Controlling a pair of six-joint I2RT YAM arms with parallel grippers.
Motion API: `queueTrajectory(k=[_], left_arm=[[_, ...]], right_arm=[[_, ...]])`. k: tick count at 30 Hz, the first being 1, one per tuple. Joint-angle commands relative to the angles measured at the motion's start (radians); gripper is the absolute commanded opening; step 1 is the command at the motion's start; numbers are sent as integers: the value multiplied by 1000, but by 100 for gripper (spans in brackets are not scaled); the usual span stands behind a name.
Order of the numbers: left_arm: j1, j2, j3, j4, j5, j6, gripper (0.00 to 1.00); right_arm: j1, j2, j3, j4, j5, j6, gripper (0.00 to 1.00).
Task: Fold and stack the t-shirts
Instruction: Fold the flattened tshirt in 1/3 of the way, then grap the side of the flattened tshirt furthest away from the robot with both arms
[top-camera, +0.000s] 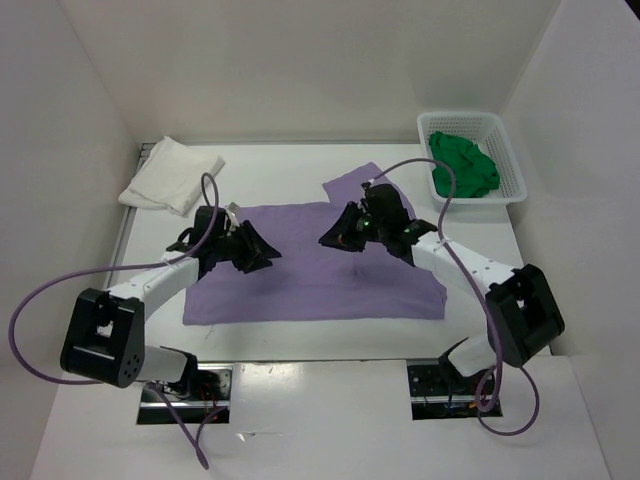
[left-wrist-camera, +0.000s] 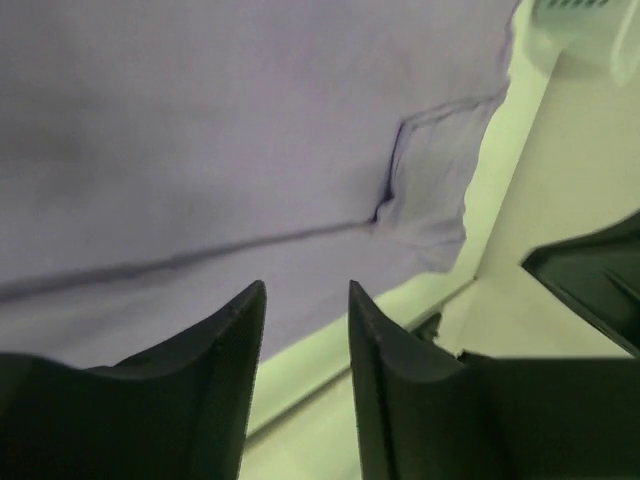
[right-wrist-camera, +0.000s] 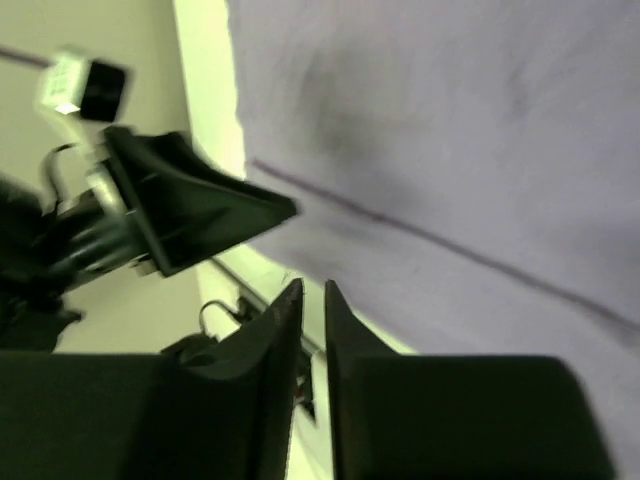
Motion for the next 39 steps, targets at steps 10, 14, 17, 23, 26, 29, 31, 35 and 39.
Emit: queueTrajectory(k=[10,14,17,23,26,29,31,35,39], left_arm=[[299,247,487,-258,-303,386,54],[341,412,598,-291,-390,426,52],[350,509,624,-282,-488,447,46],[392,522,626,-205,-536,451,55],[405,545,638,-196,-578,438,56],[405,575,661,-170,-590,429,58],[405,592,691,-160,-590,429,58],[405,638,742,-151,-572,420,54],[405,670,760,-141,-540,420,51]], right_arm=[[-92,375,569,-352,221,-303,17],[-138,442,669,-362,221,-357,17],[-167,465,711,-362,231,-378,17],[-228,490,718,-374,193,-387,20],[-228,490,686,-351,182,-387,21],[-228,490,656,-319,115,-387,21],[-228,490,641,-297,72,-387,23],[-228,481,623,-267,41,-387,23],[-228,481,623,-256,30,-387,23]])
